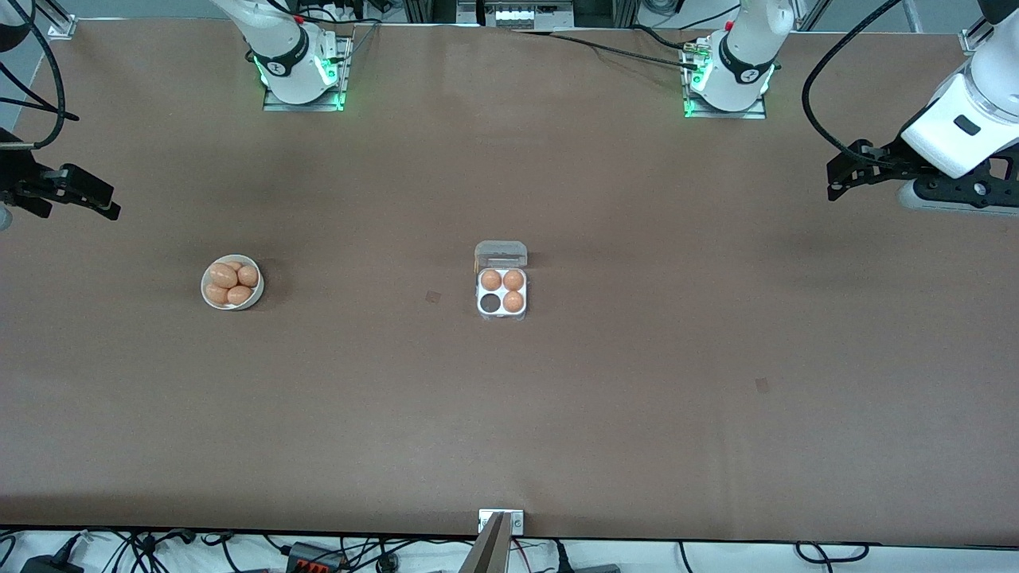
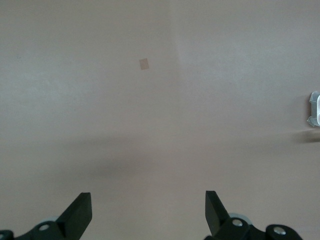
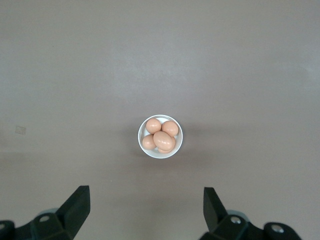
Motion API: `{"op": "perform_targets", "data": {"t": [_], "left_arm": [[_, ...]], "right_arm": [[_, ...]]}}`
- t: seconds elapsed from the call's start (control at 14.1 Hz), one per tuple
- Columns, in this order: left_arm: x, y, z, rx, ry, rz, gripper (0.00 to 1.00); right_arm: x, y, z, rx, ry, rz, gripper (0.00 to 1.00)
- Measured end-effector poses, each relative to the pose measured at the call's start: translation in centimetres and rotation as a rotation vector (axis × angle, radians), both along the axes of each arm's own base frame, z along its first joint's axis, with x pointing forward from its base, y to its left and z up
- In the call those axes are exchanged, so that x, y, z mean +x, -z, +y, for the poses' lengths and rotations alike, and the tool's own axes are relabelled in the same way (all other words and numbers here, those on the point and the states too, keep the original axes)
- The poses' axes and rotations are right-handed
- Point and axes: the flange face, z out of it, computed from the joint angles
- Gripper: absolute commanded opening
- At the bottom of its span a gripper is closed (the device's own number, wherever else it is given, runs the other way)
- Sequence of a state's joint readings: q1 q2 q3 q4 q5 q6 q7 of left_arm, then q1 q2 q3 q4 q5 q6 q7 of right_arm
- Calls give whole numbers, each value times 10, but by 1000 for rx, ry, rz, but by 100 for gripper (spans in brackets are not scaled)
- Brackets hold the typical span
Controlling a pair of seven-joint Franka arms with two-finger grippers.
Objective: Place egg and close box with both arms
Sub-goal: 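Reach the right gripper down over the white egg bowl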
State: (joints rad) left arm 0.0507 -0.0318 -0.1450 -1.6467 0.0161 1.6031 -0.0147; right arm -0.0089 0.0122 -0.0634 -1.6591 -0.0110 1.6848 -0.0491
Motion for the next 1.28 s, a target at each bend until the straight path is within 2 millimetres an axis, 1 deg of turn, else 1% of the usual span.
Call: {"op": "perform_targets", "data": {"t": [0.36, 0.5, 0.57, 0.64, 0.78, 1.07, 1.28], "left_arm": [[0, 0, 0, 0, 0, 0, 100], [0, 0, 0, 0, 0, 0, 100], [0, 0, 0, 0, 0, 0, 100], [0, 0, 0, 0, 0, 0, 100], [0, 0, 0, 0, 0, 0, 100], [0, 0, 0, 0, 0, 0, 100], [0, 0, 0, 0, 0, 0, 100]], "right_arm": [[-1, -2, 0, 0, 1, -1, 100], [1, 3, 0, 0, 1, 7, 100], [4, 10, 0, 0, 1, 18, 100], [8, 21, -1, 0, 3, 34, 100], [20, 49, -7, 0, 12, 71, 100], [42, 120, -16, -1, 26, 168, 100], [53, 175, -27, 0, 42, 234, 100]]}}
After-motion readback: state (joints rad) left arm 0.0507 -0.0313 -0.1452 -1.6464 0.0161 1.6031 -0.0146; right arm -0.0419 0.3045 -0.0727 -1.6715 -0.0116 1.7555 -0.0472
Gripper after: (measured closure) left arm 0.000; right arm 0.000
